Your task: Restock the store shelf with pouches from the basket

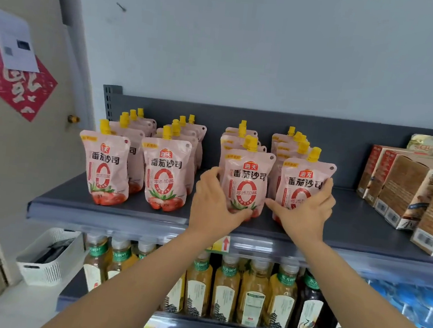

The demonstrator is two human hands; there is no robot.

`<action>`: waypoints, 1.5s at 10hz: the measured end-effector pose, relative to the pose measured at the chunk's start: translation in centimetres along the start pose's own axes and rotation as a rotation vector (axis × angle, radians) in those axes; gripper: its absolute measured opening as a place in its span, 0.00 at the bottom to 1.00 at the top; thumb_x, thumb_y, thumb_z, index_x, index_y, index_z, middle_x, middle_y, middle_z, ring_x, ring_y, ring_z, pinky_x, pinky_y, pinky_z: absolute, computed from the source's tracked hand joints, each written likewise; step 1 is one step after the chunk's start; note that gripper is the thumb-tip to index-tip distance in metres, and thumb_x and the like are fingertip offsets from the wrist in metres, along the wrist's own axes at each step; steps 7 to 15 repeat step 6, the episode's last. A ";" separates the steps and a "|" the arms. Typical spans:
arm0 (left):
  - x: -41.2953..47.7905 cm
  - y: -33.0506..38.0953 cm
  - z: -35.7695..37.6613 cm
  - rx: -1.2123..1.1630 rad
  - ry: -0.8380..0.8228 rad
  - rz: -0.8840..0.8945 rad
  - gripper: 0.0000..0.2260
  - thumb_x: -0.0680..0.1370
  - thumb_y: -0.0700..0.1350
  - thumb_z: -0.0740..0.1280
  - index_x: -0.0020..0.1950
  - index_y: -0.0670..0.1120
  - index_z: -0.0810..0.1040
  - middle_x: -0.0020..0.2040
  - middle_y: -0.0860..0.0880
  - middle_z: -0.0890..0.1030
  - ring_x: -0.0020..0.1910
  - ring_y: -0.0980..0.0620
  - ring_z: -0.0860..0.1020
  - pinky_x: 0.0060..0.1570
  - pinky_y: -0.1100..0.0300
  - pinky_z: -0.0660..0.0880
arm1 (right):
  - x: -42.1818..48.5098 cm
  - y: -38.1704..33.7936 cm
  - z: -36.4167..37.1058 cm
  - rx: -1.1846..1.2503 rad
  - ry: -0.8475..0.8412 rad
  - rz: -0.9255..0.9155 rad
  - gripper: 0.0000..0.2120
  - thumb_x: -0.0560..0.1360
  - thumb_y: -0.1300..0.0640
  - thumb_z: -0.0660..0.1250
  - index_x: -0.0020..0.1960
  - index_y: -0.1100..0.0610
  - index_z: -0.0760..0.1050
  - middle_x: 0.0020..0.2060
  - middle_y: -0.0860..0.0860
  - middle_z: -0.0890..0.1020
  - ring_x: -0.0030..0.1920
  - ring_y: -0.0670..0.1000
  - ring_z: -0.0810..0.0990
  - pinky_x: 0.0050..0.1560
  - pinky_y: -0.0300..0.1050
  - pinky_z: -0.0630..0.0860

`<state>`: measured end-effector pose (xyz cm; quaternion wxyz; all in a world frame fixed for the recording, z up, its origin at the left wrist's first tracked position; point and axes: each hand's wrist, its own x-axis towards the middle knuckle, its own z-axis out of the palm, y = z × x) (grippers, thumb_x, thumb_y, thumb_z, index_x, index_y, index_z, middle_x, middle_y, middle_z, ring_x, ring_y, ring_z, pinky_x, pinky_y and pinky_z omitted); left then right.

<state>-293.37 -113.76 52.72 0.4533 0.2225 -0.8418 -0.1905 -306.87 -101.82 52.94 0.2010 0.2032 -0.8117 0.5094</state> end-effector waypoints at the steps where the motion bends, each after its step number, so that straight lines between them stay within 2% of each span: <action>1: -0.8 -0.9 -1.7 0.091 -0.001 0.022 0.47 0.63 0.65 0.74 0.72 0.45 0.57 0.69 0.47 0.64 0.68 0.51 0.64 0.64 0.61 0.63 | -0.3 -0.5 -0.2 -0.038 -0.003 0.017 0.63 0.59 0.44 0.80 0.77 0.57 0.41 0.71 0.62 0.56 0.70 0.64 0.58 0.66 0.62 0.64; 3: -2.4 -3.3 -6.3 0.329 -0.053 0.037 0.46 0.67 0.69 0.67 0.75 0.44 0.54 0.72 0.46 0.62 0.70 0.46 0.61 0.68 0.52 0.63 | -1.3 -2.5 -1.1 -0.159 0.042 0.018 0.56 0.63 0.46 0.78 0.76 0.56 0.44 0.72 0.62 0.55 0.69 0.64 0.58 0.67 0.64 0.63; 4: -2.9 -4.8 -8.7 0.482 -0.104 -0.021 0.48 0.68 0.71 0.62 0.76 0.44 0.50 0.73 0.45 0.60 0.70 0.44 0.61 0.66 0.49 0.65 | -2.6 -3.6 -1.5 -0.193 0.051 -0.020 0.54 0.63 0.48 0.78 0.75 0.55 0.46 0.71 0.62 0.55 0.69 0.65 0.58 0.66 0.64 0.64; 6: -4.4 -6.6 -14.5 0.682 -0.099 0.012 0.48 0.66 0.74 0.60 0.75 0.46 0.49 0.71 0.44 0.62 0.68 0.43 0.63 0.62 0.48 0.66 | -7.1 -6.5 -4.0 -0.231 0.001 -0.062 0.48 0.65 0.51 0.76 0.75 0.57 0.51 0.71 0.62 0.57 0.70 0.64 0.58 0.65 0.63 0.65; 15: -4.4 -6.6 -14.5 0.682 -0.099 0.012 0.48 0.66 0.74 0.60 0.75 0.46 0.49 0.71 0.44 0.62 0.68 0.43 0.63 0.62 0.48 0.66 | -7.1 -6.5 -4.0 -0.231 0.001 -0.062 0.48 0.65 0.51 0.76 0.75 0.57 0.51 0.71 0.62 0.57 0.70 0.64 0.58 0.65 0.63 0.65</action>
